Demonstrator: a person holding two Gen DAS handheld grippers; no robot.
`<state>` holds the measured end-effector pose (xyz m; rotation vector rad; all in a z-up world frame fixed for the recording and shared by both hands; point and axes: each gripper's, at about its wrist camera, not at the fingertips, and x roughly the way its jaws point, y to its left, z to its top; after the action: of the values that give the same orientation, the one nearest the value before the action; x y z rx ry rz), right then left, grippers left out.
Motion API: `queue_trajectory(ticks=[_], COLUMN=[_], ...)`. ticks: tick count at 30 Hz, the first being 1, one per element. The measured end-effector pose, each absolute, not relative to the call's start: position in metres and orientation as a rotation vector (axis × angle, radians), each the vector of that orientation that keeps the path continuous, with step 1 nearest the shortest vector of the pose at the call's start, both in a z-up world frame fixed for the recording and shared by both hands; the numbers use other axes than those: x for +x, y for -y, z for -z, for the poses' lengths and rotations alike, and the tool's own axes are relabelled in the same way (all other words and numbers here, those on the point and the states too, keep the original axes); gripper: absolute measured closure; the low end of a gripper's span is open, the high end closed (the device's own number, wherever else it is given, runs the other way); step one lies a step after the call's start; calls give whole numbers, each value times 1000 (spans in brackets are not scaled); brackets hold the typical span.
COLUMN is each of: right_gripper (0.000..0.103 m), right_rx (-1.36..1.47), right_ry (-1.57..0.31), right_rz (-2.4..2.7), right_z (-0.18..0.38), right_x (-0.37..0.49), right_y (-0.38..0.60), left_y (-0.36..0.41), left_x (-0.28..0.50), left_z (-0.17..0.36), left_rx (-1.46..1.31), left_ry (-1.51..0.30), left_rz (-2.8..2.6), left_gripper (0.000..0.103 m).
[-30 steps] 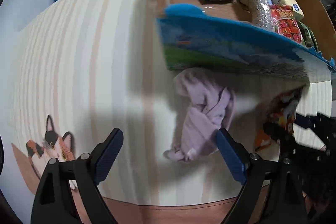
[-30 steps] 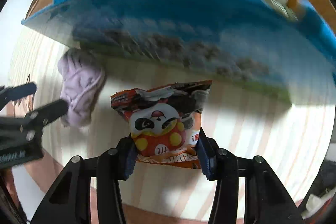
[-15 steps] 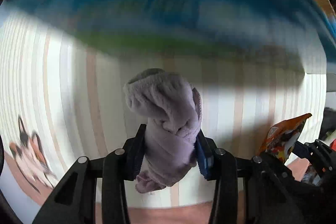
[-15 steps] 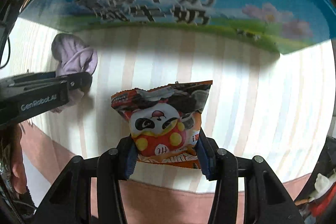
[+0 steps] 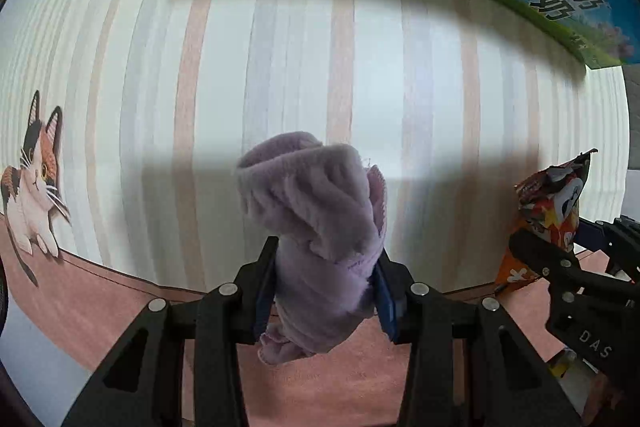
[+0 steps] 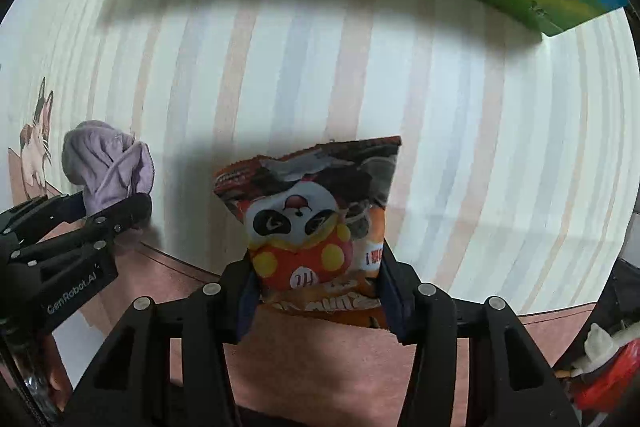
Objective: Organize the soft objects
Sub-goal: 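Grasp the lilac cloth with the left tool while the right tool grasps the panda snack bag, then place the lilac cloth and panda bag into the box, open both tools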
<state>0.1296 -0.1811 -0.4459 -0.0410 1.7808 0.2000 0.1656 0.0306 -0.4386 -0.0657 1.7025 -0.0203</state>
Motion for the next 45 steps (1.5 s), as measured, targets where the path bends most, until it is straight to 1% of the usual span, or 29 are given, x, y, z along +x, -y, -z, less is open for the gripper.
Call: queue_trajectory(ticks=[1, 4, 6, 9, 12, 14, 17, 20, 23, 27, 32, 39, 42, 45], right_gripper=[49, 49, 52, 55, 55, 55, 55, 55, 55, 55, 55, 55, 55, 52], right_rx=[-48, -58, -63, -54, 13, 48, 110, 179, 237, 331, 432, 533, 535, 505], right_ry=[-1781, -1783, -1777, -1769, -1739, -1679, -1583, -1487, -1425, -1424, -1472, -1544, -1556, -1579], right_rz=[-198, -193, -194, -210, -277, -327, -375, -397, -365, -311, -259, -249, -253, -267], right_z=[448, 455, 454, 443, 413, 378, 328, 287, 273, 284, 324, 372, 380, 393], right_x=[127, 137, 136, 145, 149, 153, 167, 194, 229, 276, 323, 338, 342, 349], right_y=[182, 161, 155, 138, 132, 130, 129, 131, 132, 138, 125, 114, 108, 99], left_y=[-30, -26, -21, -29, -32, -29, -28, -28, -25, -20, -7, 2, 0, -5], left_x=[161, 158, 161, 160, 156, 165, 187, 225, 273, 338, 401, 433, 435, 430], left_z=[447, 449, 446, 420, 374, 329, 276, 238, 227, 232, 269, 315, 331, 349], left_rx=[-59, -54, -58, -69, -101, -113, -118, -111, -55, 80, 252, 247, 257, 231], left_ry=[-1699, -1694, -1692, -1661, -1598, -1526, -1468, -1450, -1453, -1480, -1583, -1740, -1784, -1841], left_rz=[21, 21, 20, 25, 75, 119, 173, 216, 228, 185, 180, 206, 187, 168], left_gripper=[63, 63, 64, 64, 64, 64, 64, 64, 64, 64, 63, 62, 62, 62])
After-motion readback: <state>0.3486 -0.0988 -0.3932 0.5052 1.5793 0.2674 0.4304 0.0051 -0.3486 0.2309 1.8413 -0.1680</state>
